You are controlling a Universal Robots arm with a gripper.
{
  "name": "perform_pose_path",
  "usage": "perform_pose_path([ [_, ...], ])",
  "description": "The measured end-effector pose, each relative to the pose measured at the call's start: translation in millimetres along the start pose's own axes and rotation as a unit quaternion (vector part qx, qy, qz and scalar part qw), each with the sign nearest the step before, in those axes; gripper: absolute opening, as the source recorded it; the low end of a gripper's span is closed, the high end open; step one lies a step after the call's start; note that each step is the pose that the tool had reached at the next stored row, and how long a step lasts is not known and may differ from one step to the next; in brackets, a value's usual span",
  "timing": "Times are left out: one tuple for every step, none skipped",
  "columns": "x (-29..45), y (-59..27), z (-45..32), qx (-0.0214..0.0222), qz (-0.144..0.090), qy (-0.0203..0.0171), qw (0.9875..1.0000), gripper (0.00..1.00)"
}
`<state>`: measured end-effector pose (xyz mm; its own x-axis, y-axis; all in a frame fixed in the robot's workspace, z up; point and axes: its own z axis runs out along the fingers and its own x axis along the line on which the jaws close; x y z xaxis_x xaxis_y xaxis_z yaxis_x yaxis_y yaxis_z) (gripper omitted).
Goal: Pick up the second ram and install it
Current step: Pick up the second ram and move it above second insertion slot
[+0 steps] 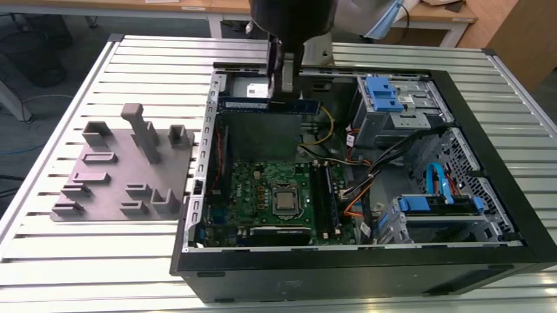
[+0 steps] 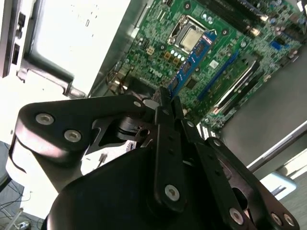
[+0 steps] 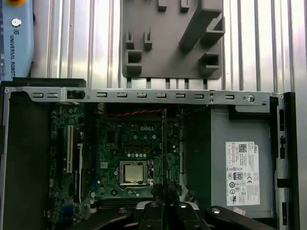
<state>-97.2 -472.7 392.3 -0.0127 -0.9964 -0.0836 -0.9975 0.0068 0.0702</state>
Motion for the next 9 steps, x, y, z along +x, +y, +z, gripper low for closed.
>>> perform_pose_path([
  [0.1,-2.6,1.5,-0.0001,0.0,0.0001,1.0,0.14],
  [0.2,-5.5,3.1,-0.0002,0.0,0.0001,1.0,0.14],
  [0.3,-8.3,4.8,-0.0004,0.0,0.0,1.0,0.14],
  [0.4,-10.7,6.4,-0.0005,0.0,0.0001,1.0,0.14],
  [0.5,-13.5,8.0,-0.0006,0.0,0.0002,1.0,0.14],
  [0.6,-16.6,9.6,-0.0006,0.0,0.0002,1.0,0.14],
  [0.8,-19.7,11.2,-0.0006,0.0,0.0001,1.0,0.14],
  [0.9,-22.9,12.7,-0.0007,0.0,0.0001,1.0,0.14],
  [1.0,-25.9,14.4,-0.0007,0.0,0.0,1.0,0.14],
])
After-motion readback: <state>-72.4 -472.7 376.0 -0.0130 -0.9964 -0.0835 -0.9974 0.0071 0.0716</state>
